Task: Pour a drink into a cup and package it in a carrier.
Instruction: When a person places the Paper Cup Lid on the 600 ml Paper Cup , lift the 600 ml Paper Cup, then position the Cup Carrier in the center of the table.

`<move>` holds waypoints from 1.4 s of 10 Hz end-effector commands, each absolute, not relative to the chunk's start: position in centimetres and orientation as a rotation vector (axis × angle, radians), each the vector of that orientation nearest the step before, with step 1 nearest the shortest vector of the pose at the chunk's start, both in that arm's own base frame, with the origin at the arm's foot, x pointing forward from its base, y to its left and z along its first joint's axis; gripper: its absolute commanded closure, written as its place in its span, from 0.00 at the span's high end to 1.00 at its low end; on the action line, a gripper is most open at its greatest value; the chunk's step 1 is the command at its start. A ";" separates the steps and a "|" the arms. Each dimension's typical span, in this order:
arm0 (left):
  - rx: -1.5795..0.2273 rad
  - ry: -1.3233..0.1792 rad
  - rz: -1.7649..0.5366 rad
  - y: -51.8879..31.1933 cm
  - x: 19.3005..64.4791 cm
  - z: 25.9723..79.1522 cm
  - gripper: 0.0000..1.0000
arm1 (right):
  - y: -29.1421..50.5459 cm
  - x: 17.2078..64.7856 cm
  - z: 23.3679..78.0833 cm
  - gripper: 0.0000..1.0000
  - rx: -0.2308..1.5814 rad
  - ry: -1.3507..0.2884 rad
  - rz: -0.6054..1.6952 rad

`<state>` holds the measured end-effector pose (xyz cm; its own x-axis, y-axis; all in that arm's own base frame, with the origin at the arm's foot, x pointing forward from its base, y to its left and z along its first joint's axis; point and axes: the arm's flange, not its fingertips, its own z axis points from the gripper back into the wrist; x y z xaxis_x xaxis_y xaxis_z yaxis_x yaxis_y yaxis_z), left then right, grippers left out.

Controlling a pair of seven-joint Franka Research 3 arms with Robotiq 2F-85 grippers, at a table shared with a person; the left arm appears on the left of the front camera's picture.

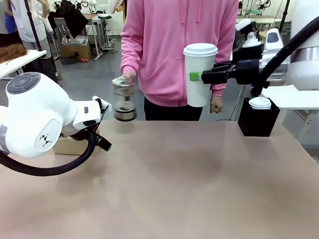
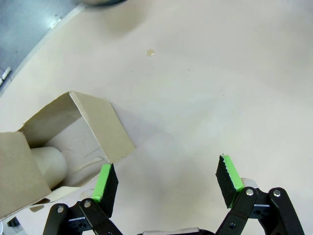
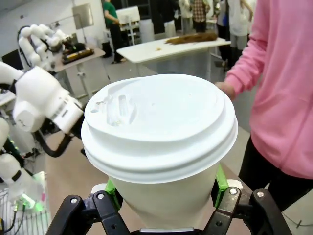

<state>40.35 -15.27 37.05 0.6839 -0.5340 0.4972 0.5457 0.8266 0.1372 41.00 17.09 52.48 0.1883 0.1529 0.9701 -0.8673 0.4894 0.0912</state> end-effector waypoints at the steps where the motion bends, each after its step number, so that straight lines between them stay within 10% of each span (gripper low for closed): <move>1: -0.025 -0.550 -0.603 -15.2 40.3 37.1 1.00 | 15.7 39.3 53.7 0.80 0.800 -1.178 0.819; 14: -0.018 -0.548 -0.580 -14.7 40.8 39.4 1.00 | 16.6 39.9 53.5 0.80 0.775 -1.177 0.827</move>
<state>40.56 -15.11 37.57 0.6853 -0.5297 0.4999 0.5408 0.8298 0.1378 39.68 16.30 53.01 0.1792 0.1543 0.9716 -0.8680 0.4897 0.0823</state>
